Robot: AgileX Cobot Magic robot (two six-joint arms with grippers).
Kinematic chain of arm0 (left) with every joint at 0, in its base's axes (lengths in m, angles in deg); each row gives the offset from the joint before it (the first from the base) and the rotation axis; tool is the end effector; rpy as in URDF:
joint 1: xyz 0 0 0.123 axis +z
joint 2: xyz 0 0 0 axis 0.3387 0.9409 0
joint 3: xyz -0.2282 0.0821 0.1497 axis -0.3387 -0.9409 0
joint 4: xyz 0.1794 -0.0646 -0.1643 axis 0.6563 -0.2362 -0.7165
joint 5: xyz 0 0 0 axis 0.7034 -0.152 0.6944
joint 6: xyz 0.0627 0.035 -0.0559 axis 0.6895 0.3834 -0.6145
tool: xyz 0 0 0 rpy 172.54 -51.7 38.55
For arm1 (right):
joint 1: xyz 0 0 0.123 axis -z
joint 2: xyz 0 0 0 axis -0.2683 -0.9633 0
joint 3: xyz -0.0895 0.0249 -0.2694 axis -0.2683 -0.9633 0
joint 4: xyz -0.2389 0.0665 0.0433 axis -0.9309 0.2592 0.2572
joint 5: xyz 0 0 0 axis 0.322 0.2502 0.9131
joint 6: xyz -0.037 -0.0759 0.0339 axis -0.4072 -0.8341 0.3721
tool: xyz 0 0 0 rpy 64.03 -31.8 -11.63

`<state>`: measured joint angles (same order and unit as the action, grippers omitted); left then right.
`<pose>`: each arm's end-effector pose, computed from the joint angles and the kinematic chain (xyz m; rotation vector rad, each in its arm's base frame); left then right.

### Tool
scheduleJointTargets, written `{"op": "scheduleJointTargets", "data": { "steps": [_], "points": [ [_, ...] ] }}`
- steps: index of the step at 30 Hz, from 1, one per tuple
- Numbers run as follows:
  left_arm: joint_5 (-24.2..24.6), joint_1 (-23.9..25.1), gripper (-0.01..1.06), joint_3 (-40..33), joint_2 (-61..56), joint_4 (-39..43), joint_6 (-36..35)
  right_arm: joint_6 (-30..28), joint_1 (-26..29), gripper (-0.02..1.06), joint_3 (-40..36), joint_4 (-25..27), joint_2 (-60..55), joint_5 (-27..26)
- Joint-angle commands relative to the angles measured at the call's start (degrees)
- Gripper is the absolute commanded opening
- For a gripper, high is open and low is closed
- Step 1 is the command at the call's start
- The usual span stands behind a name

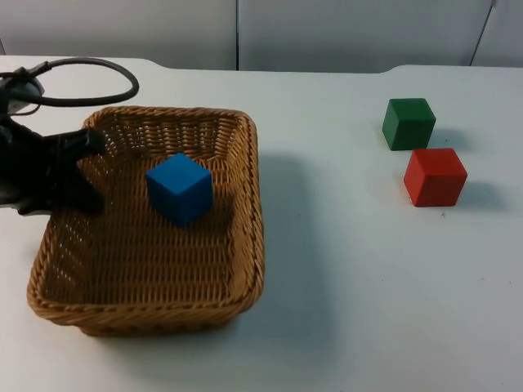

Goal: Pick up the basket with the left hand and place the blue cube into the basket with the right hand.

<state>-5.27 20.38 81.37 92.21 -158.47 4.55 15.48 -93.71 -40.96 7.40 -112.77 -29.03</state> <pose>0.3475 -0.0422 0.0903 -0.1196 2.6789 -0.7663 0.0773 0.0827 0.3676 -0.6048 1.6637 0.4406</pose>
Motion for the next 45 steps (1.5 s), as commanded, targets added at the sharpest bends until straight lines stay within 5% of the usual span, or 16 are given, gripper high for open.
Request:
{"op": "scheduleJointTargets", "data": {
  "steps": [1,4,9,21,29,36,45],
  "points": [
    [-0.1,-0.2,0.24,0.2,0.0,0.3,1.2,-0.4,-0.3,0.82,-0.4,-0.5,0.0,0.0],
    [-0.1,-0.2,0.55,0.2,-0.1,0.4,1.2,-0.4,-0.3,0.82,-0.4,-0.5,0.0,0.0],
    [-0.2,-0.1,0.82,0.2,-0.3,0.4,2.9,-0.4,-0.3,0.82,-0.4,-0.5,0.0,0.0],
    [-1.7,-0.1,0.82,2.1,-8.5,4.3,2.2,-1.5,-0.3,0.82,-0.4,0.5,0.0,0.0],
    [-4.2,-0.1,0.82,2.4,-24.9,5.5,2.2,-2.5,-0.3,0.82,-0.4,-0.2,0.0,-0.2],
    [-0.1,-0.1,0.82,2.2,-40.1,6.5,-1.1,-3.2,-0.3,0.82,-0.4,-1.1,0.0,-0.2],
    [3.7,-0.2,0.81,-3.9,-61.7,20.7,-10.2,-9.4,-0.3,0.82,-0.4,-0.4,0.0,-0.6]
  ]
}}
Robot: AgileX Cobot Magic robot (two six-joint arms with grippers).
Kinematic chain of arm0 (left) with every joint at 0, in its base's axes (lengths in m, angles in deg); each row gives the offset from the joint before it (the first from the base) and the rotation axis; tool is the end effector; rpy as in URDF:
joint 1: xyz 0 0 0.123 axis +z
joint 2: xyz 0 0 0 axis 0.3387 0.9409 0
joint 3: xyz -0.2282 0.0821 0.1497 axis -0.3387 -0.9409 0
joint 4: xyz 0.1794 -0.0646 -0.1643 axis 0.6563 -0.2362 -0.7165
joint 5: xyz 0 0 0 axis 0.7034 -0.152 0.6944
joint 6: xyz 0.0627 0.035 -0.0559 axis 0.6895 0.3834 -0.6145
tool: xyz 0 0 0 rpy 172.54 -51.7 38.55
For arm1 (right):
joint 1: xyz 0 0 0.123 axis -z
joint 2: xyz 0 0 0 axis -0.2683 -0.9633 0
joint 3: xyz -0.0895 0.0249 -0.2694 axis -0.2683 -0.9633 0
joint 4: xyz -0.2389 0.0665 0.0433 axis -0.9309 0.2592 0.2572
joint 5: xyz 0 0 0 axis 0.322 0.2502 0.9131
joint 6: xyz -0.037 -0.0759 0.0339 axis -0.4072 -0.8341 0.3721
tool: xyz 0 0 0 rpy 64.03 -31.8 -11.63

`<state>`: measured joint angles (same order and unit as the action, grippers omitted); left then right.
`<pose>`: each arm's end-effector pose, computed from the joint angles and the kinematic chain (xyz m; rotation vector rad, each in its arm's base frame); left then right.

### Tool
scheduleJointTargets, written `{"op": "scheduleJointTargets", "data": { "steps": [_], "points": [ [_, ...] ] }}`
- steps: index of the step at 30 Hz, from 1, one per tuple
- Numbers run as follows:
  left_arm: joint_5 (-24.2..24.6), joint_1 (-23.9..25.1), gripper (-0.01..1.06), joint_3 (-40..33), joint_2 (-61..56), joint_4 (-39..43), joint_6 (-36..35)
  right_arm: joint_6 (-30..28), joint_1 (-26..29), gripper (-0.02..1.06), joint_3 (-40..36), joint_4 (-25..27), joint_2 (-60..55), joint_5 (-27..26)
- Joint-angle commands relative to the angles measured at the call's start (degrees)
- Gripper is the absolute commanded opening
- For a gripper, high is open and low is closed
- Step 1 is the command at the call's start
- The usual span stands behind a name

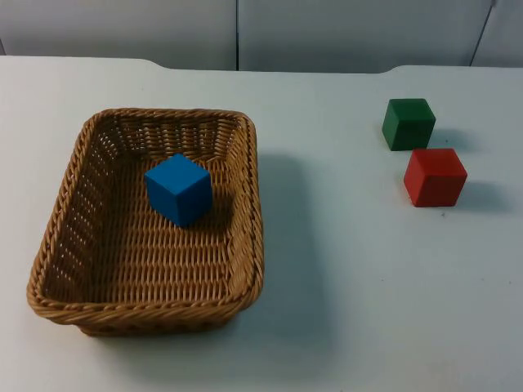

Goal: Pick up the basket with the left hand and place the blue cube into the basket with the right hand.

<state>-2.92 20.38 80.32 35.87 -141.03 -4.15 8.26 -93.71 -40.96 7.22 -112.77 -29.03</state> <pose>0.2177 -0.0401 0.3730 0.3109 1.9038 -0.4584 0.0773 0.0826 0.3678 -0.7054 1.6128 0.3471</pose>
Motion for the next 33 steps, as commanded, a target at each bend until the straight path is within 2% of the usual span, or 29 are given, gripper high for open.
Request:
{"op": "scheduleJointTargets", "data": {
  "steps": [1,2,5,8,10,11,14,15,16,19,20,22,25,26,30,31,33],
  "points": [
    [1.3,-0.2,0.81,-4.8,-8.3,3.6,-1.5,-3.6,-0.3,0.82,-0.4,0.7,0.0,-1.0],
    [1.3,-0.2,0.81,-4.8,-8.3,3.6,-1.5,-3.6,-0.3,0.82,-0.4,0.7,0.0,-1.0],
    [1.3,-0.2,0.81,-10.6,-16.9,3.9,-1.5,-8.9,-0.3,0.82,-0.6,5.7,0.0,-2.6],
    [1.4,-0.2,0.81,-14.3,-22.7,3.9,-1.8,-11.3,-0.3,0.82,-2.7,9.0,0.0,-4.0],
    [1.4,-0.2,0.81,-18.7,-30.4,6.3,-4.9,-11.3,-0.3,0.82,-5.4,11.5,0.0,-5.1],
    [1.4,-0.2,0.81,-18.7,-30.4,6.3,-4.9,-11.3,-0.3,0.82,-5.4,11.5,0.0,-5.1],
    [2.8,-0.2,0.81,-21.5,-38.1,12.8,-12.2,-13.3,-0.3,0.82,-8.8,18.4,0.0,-7.4],
    [2.8,-0.2,0.81,-21.5,-38.1,12.8,-12.2,-13.3,-0.3,0.82,-8.8,18.4,0.0,-7.4],
    [5.4,-0.2,0.81,-21.6,-41.3,16.7,-15.5,-18.3,-0.3,0.82,-9.1,24.8,0.1,-7.8],
    [10.9,-0.2,0.81,-21.6,-46.1,24.3,-21.8,-28.8,-0.3,0.82,-9.1,35.8,0.4,-8.1],
    [10.9,-0.2,0.81,-21.6,-46.1,24.3,-21.8,-28.8,-0.3,0.82,-9.1,35.8,0.4,-8.1],
    [15.1,-0.2,0.81,-21.6,-48.3,28.9,-25.6,-34.6,-0.3,0.82,-9.0,41.7,1.2,-6.0],
    [20.4,-0.2,0.81,-21.6,-50.8,32.8,-27.2,-40.9,-0.3,0.82,-9.0,49.2,3.0,-0.8],
    [20.4,-0.2,0.81,-21.6,-50.8,32.8,-27.2,-40.9,-0.3,0.82,-9.0,49.2,3.0,-0.8],
    [25.4,-0.2,0.81,-21.6,-53.6,34.9,-28.7,-44.3,-0.3,0.82,-9.0,56.6,7.5,5.6],
    [25.4,-0.2,0.81,-21.6,-53.6,34.9,-28.7,-44.3,-0.3,0.82,-9.0,56.6,7.5,5.6],
    [26.9,-0.2,0.81,-21.7,-55.0,37.6,-30.1,-44.3,-0.3,0.82,-9.0,56.8,10.1,9.0]
  ]
}}
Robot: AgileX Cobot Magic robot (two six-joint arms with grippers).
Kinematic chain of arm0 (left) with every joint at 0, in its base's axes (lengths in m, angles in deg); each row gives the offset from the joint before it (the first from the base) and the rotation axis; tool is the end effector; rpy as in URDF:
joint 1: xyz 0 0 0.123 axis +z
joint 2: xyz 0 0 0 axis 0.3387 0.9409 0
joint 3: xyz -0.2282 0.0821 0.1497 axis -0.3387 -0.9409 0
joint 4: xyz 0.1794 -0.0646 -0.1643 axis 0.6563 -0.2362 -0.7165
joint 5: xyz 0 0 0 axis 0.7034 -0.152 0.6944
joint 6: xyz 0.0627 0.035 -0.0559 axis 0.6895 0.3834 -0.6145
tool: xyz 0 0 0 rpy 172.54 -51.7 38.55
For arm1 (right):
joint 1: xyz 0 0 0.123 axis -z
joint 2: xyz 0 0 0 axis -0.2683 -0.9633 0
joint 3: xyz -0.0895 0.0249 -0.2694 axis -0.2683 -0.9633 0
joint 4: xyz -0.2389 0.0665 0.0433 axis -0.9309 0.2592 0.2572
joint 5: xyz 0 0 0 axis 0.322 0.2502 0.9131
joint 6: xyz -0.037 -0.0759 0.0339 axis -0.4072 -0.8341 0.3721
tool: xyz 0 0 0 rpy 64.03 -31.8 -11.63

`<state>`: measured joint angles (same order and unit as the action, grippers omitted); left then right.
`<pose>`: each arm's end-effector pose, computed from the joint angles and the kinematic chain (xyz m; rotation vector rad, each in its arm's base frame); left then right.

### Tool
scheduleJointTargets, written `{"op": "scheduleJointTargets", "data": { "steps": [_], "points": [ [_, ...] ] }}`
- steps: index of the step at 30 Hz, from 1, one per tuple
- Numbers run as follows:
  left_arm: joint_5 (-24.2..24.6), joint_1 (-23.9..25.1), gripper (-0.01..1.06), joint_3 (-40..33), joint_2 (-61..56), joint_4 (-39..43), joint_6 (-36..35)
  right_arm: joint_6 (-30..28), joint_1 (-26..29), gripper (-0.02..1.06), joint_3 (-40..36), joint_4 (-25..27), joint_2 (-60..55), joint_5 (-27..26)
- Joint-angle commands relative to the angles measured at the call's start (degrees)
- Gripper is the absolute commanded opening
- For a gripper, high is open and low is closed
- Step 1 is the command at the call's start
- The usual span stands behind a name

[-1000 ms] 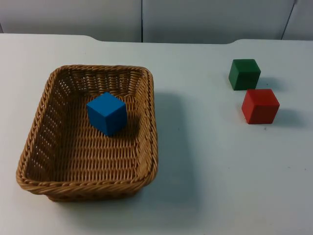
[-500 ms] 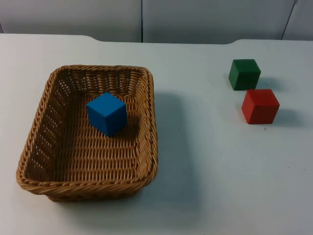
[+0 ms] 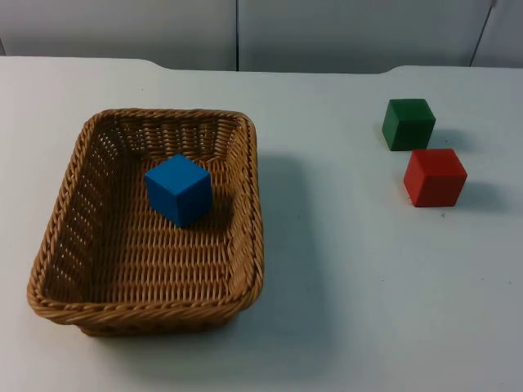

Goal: Pick up the basket with the left hand and place the blue cube into the basket with the right hand.

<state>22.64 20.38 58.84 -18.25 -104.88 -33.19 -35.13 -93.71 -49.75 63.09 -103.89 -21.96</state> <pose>0.0036 -0.0273 0.2998 0.3866 1.9743 -0.1694 0.0241 0.0666 0.2894 -1.3624 1.9374 0.6149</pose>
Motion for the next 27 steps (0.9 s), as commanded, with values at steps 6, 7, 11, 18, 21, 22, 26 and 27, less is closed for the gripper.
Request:
{"op": "scheduleJointTargets", "data": {
  "steps": [6,7,11,18,21,22,26,27],
  "points": [
    [2.2,-0.2,0.81,-1.5,-4.0,6.6,-6.8,-1.0,-0.3,0.82,-0.2,0.6,8.4,10.0],
    [2.2,-0.2,0.81,-1.5,-4.6,6.7,-7.5,-0.8,-0.3,0.82,-0.2,0.6,9.7,10.6],
    [2.3,-0.2,0.81,-1.9,-5.7,7.9,-9.8,-0.8,-0.3,0.82,-0.2,0.8,14.3,11.2],
    [2.6,-0.2,0.81,-2.5,-5.7,8.2,-11.8,-0.8,-0.3,0.82,-0.3,0.8,23.1,13.2],
    [2.6,-0.2,0.81,-2.5,-5.7,8.2,-11.8,-0.8,-0.3,0.82,-0.3,0.8,25.1,13.1],
    [2.6,-0.2,0.81,-2.5,-5.7,8.2,-11.8,-1.1,-0.3,0.82,-0.3,0.8,25.1,13.1],
    [2.6,-0.2,0.81,-2.5,-5.7,8.2,-11.8,-3.5,-0.3,0.82,-0.3,0.7,25.1,12.9],
    [2.6,-0.2,0.81,-2.5,-5.7,8.2,-11.8,-4.7,-0.3,0.82,-0.3,1.0,25.1,12.7]
  ]
}}
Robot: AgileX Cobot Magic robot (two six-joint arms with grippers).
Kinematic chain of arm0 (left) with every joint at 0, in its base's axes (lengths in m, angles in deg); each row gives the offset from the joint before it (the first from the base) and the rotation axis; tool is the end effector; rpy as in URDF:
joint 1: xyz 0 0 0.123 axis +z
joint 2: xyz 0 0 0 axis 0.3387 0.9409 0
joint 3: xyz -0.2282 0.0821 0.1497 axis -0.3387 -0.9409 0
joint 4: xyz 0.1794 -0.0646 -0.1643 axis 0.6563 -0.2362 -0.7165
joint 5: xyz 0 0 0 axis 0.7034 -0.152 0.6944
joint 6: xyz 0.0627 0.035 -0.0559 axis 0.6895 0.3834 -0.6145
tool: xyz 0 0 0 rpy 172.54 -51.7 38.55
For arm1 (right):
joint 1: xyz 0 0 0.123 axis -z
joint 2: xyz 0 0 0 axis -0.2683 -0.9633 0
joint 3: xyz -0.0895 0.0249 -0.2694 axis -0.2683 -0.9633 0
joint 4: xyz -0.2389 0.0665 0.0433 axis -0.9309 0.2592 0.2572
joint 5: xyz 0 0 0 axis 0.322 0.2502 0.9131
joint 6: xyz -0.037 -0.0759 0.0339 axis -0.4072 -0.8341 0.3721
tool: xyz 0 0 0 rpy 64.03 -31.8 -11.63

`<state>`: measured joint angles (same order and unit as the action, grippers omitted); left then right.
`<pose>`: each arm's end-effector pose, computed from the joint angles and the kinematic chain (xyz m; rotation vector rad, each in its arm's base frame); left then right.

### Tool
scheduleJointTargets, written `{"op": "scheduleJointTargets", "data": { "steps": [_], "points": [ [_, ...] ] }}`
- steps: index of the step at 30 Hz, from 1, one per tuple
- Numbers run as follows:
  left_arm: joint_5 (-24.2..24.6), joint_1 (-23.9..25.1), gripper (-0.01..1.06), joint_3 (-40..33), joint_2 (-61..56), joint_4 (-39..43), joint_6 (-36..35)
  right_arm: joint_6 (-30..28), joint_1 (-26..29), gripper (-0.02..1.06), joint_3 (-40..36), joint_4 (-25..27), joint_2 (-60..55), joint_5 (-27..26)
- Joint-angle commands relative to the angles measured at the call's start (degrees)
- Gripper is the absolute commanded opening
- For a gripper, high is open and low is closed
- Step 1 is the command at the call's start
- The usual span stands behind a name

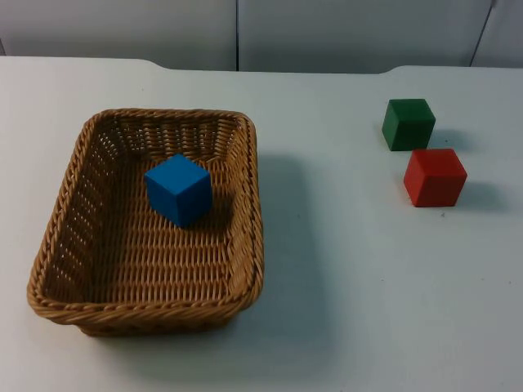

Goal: Pick up the basket with the left hand and place the blue cube into the basket with the right hand.

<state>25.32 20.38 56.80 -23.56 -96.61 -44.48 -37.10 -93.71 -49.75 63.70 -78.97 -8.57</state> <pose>-0.0083 -0.0170 0.2833 0.2046 2.0224 -0.1216 0.0072 -0.0168 0.2839 -1.2408 1.7926 0.7423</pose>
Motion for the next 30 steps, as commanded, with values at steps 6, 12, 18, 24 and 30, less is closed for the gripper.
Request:
{"op": "scheduleJointTargets", "data": {
  "steps": [6,12,18,24,30],
  "points": [
    [0.0,-0.2,0.81,-0.4,-0.3,-0.1,-0.5,-5.7,-0.3,0.82,-0.7,1.5,0.2,-1.2],
    [0.0,-0.2,0.81,-0.4,-0.3,-0.1,-0.5,-10.3,-0.3,0.82,-2.1,5.7,0.2,-4.3],
    [0.0,-0.2,0.81,-0.4,-0.3,-0.1,-0.6,-11.1,-0.3,0.82,-2.6,6.2,0.2,-4.6],
    [0.0,-0.2,0.81,-0.4,-0.3,-0.1,-0.6,-10.2,-0.3,0.82,-2.6,5.6,0.2,-4.6],
    [0.0,-0.2,0.81,-0.4,-0.3,-0.1,-0.6,-6.8,-0.3,0.82,-2.5,4.9,0.2,-4.7]
  ]
}}
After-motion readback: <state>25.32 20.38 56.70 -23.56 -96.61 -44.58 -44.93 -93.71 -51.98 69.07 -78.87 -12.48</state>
